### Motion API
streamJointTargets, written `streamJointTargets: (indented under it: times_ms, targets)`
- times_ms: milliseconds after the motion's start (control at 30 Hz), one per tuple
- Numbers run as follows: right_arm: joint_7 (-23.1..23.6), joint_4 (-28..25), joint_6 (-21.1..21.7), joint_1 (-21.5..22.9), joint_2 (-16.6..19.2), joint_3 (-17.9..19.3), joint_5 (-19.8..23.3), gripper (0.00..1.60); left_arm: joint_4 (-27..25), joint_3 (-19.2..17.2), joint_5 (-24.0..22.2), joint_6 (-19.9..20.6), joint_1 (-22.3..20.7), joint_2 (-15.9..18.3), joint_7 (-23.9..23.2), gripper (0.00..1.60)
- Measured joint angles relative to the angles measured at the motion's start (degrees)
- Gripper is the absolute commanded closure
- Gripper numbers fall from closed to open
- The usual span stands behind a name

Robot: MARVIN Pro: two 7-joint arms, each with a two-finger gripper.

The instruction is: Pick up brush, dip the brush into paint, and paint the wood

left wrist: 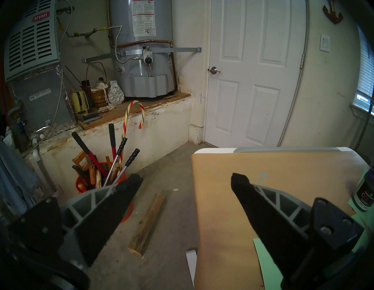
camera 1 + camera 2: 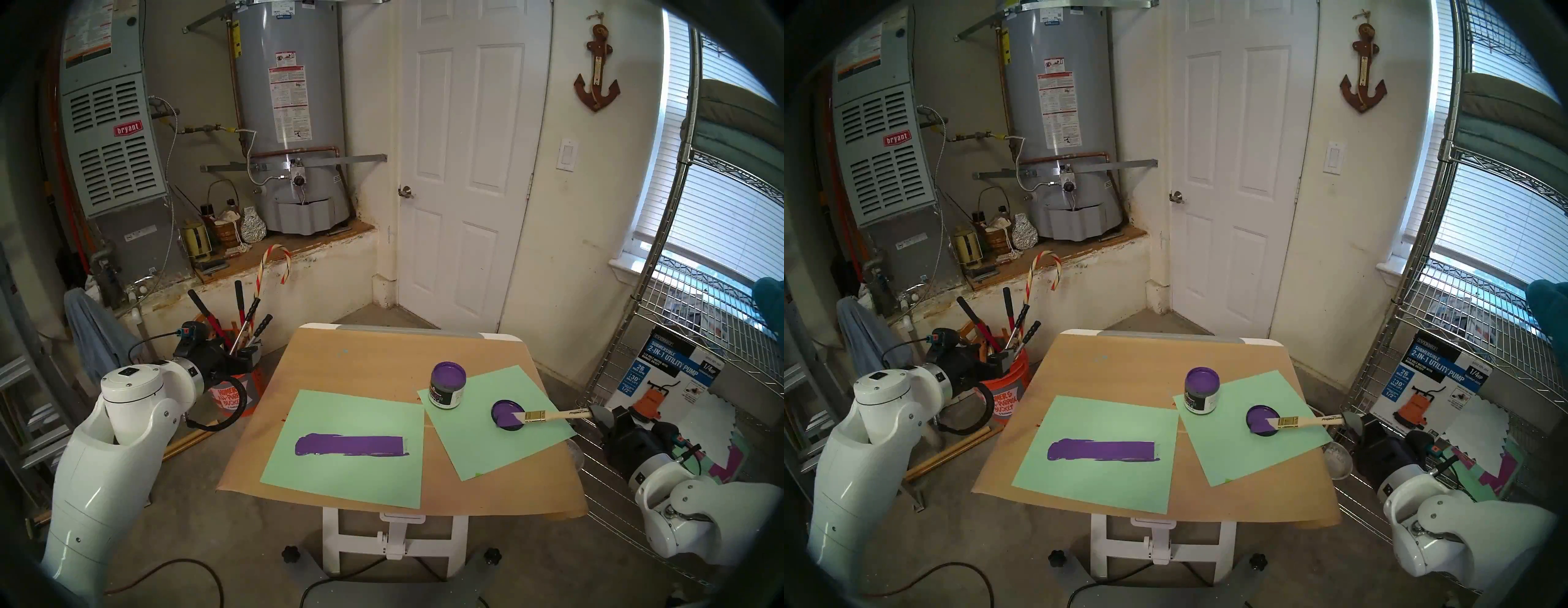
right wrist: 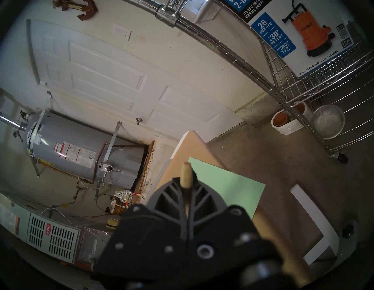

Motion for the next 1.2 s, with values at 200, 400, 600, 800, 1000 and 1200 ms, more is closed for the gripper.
streamJointTargets:
  times_ms: [200, 400, 600, 800, 1000, 1200]
  targets:
    - [-0.39, 0.88, -0.95, 2.78, 1.2, -2.65, 1.02, 1.6, 0.0, 0.0, 0.0, 0.0, 0.0, 0.0, 0.0, 0.0]
    - [-0.75, 2.02, -1.56, 6.11, 2.16, -6.36, 2.0, 1.6, 0.0, 0.0, 0.0, -0.01, 0.0, 0.0, 0.0, 0.0]
    - [-1.69, 2.38, -2.66, 9.79, 3.15, -10.54, 1.25, 1.6, 0.0, 0.0, 0.0, 0.0, 0.0, 0.0, 0.0, 0.0]
    - [-3.07, 2.21, -4.19, 12.86, 3.54, -14.14, -1.47, 1.6, 0.0, 0.0, 0.0, 0.0, 0.0, 0.0, 0.0, 0.0]
    - [-4.74, 2.17, -5.42, 15.86, 3.51, -17.79, -5.17, 1.6, 0.0, 0.0, 0.0, 0.0, 0.0, 0.0, 0.0, 0.0]
    - [-6.96, 2.26, -6.16, 19.15, 2.41, -21.27, -9.08, 1.6, 0.0, 0.0, 0.0, -0.01, 0.0, 0.0, 0.0, 0.0]
